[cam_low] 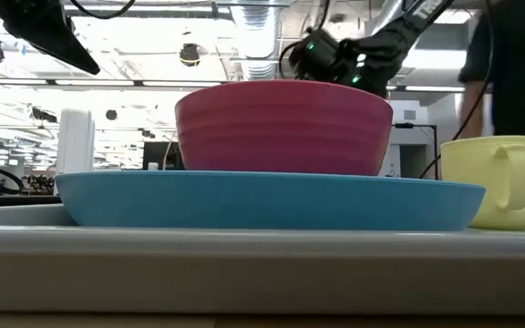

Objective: Set up tray
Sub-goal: Put the gray table napkin to the right of the blue plate on the gray tray

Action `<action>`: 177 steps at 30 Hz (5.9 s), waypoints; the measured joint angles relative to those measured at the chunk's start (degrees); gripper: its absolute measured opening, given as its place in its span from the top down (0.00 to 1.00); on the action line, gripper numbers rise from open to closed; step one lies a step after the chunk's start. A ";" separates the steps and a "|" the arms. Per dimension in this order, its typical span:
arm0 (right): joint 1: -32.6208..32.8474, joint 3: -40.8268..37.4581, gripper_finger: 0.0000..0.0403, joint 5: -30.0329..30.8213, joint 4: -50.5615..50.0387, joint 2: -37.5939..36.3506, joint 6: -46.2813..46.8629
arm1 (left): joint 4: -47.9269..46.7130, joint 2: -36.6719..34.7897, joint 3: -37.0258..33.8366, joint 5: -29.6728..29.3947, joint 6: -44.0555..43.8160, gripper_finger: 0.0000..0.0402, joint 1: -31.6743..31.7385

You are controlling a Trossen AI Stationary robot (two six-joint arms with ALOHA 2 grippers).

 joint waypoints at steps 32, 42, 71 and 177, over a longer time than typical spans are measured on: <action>-3.70 9.43 0.54 0.97 -4.06 10.58 -2.07 | 0.56 0.02 -2.49 0.04 -1.30 0.74 0.00; -4.34 9.35 0.54 -3.56 -5.62 10.74 -3.36 | 1.86 0.01 -4.15 1.03 -2.10 0.74 -0.02; -4.49 9.48 0.70 3.79 -5.15 13.30 -3.76 | 3.66 0.02 -4.13 1.38 -2.13 0.74 -0.02; 39.58 15.10 0.81 4.22 -52.39 -0.69 48.08 | 4.56 0.02 -4.09 1.95 -2.26 0.74 -0.01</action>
